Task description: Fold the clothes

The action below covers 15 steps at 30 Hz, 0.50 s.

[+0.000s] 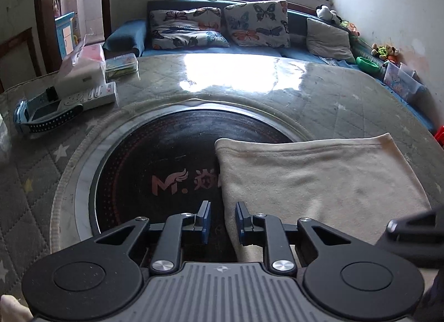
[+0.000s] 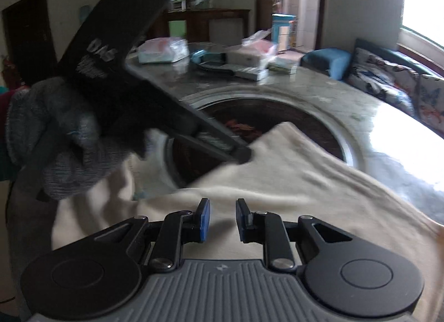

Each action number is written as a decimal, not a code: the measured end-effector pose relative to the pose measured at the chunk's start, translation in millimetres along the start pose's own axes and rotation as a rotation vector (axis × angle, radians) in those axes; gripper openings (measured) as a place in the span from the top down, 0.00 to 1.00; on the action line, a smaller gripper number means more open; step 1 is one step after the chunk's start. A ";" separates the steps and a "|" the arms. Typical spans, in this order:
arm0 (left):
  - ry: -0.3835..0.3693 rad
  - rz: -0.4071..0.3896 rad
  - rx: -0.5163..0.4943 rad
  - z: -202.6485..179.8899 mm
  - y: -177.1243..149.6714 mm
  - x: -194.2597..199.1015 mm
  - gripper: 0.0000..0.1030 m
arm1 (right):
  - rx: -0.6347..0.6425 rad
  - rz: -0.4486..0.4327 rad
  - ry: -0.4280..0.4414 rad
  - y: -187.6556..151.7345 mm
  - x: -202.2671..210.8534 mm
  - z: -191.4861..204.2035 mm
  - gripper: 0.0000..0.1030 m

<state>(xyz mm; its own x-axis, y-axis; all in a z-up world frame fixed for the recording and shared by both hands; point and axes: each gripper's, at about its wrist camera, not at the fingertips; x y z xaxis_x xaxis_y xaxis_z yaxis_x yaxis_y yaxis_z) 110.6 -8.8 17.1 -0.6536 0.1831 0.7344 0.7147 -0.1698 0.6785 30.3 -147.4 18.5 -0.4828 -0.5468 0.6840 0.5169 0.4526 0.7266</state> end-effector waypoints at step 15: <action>0.019 -0.016 0.001 -0.3 0.6 -0.5 0.77 | 0.170 -0.019 0.001 -38.5 30.1 60.6 0.81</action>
<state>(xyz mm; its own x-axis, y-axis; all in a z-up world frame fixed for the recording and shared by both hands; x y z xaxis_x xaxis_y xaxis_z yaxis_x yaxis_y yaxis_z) 111.3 -9.3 17.1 -0.6696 0.1678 0.7235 0.7043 -0.1656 0.6903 -47.0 -138.7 15.0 -0.4904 -0.5571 0.6702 0.3807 0.5548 0.7398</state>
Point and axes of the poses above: each gripper's, at about its wrist camera, not at the fingertips, and x roughly against the way its jaws point, z to its left, y to its top, and after that the axes turned 5 degrees about -x, right-handed
